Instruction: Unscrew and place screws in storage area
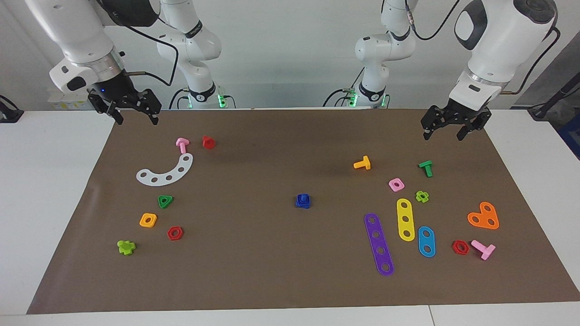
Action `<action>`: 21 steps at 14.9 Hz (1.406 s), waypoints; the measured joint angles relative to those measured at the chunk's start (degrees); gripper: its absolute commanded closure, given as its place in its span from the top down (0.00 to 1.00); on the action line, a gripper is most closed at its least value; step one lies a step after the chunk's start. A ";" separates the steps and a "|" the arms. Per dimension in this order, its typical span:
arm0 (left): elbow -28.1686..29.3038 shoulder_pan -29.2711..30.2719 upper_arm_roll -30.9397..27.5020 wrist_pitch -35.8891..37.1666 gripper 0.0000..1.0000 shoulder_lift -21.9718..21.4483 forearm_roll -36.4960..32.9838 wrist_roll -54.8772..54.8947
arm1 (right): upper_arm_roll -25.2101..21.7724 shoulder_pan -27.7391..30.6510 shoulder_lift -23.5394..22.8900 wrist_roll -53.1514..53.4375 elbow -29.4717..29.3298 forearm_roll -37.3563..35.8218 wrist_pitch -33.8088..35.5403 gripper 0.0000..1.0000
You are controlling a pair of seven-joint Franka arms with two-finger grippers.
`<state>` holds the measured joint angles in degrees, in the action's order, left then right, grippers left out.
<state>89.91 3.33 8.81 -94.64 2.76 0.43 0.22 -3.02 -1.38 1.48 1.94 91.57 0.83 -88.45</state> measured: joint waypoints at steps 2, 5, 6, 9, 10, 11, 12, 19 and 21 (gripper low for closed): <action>0.00 0.00 0.00 0.00 1.00 0.00 0.00 0.00 | 0.00 0.00 0.00 0.00 0.00 0.00 0.00 1.00; 0.00 0.00 0.00 0.00 1.00 0.00 0.00 0.00 | 0.00 0.00 0.00 0.00 0.00 0.00 0.00 1.00; 0.00 0.00 0.00 0.02 1.00 0.00 0.00 0.00 | 0.00 0.00 0.00 0.00 0.00 0.00 0.00 1.00; 0.37 -0.02 0.19 -0.02 1.00 -0.03 0.00 0.00 | 0.00 0.00 0.00 0.00 0.00 0.00 0.00 1.00; 0.82 -0.14 0.46 -0.10 1.00 -0.10 0.00 0.00 | 0.00 0.00 0.00 0.00 0.00 0.00 0.00 1.00; 1.58 -0.68 0.71 -0.26 1.00 -0.30 0.00 0.00 | 0.00 0.00 0.00 0.00 0.00 0.00 0.00 1.00; 2.58 -1.72 0.79 -0.55 1.00 -0.65 0.00 -0.23 | 0.00 0.00 0.00 0.00 0.00 0.00 0.00 1.00; 6.16 -11.26 1.09 -5.47 1.00 0.36 1.65 -12.75 | 0.00 0.00 0.00 0.00 0.00 0.00 0.00 1.00; 6.03 -14.68 1.14 -9.35 1.00 3.01 1.70 -18.65 | 0.00 0.00 0.00 0.00 0.00 0.00 0.00 1.00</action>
<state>95.94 -11.35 9.95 -103.99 5.77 2.13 -18.43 -3.02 -1.38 1.48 1.94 91.57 0.83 -88.45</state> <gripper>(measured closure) 0.000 0.000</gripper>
